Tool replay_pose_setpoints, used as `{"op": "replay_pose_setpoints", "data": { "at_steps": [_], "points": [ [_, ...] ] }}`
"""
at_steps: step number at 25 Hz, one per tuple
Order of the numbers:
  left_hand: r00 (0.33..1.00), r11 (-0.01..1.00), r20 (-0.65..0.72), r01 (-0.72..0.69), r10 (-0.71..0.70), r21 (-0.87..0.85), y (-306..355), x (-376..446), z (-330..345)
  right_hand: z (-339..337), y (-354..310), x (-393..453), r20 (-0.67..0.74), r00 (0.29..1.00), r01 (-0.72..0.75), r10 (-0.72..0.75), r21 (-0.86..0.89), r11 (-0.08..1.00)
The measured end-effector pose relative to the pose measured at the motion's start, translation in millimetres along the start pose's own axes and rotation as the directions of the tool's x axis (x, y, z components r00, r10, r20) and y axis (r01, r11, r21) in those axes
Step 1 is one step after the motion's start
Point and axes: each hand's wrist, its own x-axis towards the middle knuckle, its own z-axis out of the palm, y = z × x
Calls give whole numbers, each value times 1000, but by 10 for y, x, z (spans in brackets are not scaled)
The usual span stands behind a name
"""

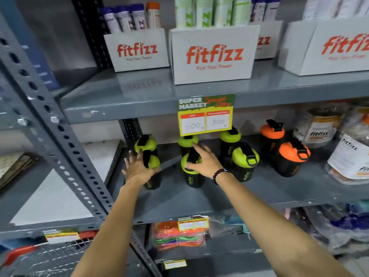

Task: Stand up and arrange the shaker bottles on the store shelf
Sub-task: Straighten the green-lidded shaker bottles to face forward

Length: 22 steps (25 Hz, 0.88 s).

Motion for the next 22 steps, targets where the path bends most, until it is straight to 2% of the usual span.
{"op": "replay_pose_setpoints", "data": {
  "at_steps": [3,7,15,22],
  "points": [
    [997,994,61,-40,46,-105,-153,43,38,95,-80,12,-22,997,-68,68,2,998],
    [997,987,-3,-80,81,-137,-161,23,54,44,-102,36,55,992,-110,110,-14,994],
    [996,982,-48,-80,73,-173,-193,-26,64,41,-73,56,98,994,-64,51,137,989],
    [998,980,-50,-51,42,-191,-213,-121,75,30,-114,60,148,988,-63,42,136,989]
  ]
}}
